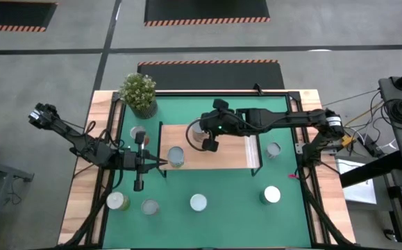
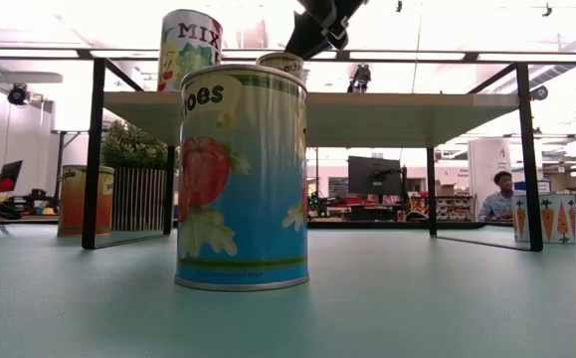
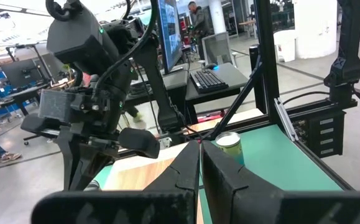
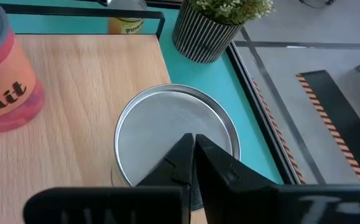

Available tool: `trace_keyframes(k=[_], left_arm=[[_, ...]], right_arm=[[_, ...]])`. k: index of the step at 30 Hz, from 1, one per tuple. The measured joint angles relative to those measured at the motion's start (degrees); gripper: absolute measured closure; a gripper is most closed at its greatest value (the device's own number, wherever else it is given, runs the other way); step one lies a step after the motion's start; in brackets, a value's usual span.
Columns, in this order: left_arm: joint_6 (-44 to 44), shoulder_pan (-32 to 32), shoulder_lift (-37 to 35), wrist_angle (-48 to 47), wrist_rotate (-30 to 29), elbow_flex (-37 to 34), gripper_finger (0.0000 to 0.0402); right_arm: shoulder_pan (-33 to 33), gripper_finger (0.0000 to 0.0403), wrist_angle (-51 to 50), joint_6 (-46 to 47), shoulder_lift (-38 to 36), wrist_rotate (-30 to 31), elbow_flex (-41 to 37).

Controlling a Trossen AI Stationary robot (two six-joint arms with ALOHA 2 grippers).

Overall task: Pick and place cans onto a shelf
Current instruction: Put the canned of peaches on the shelf, then put the canned of oranges on the shelf

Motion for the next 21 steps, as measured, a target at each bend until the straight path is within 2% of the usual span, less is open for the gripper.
trace_keyframes(k=[8,14,17,21], left_arm=[[-1.1,0.0,0.0,0.0,0.0,0.0,0.0402],[-7.5,-0.3,1.9,1.7,0.0,0.0,0.0402],[-8.2,-0.7,5.0,5.7,0.0,0.0,0.0402],[-10.9,-2.1,8.7,8.2,0.0,1.8,0.0402]], right_arm=[[1.4,0.0394,0.9,-0.4,-5.3,-0.2,-0.1],[7.0,0.0394,1.6,-1.4,-11.3,0.0,-1.3],[10.9,0.0394,4.8,-1.9,-15.2,0.1,-4.6],[16.1,0.0394,13.5,-4.4,-20.1,0.0,-12.7]])
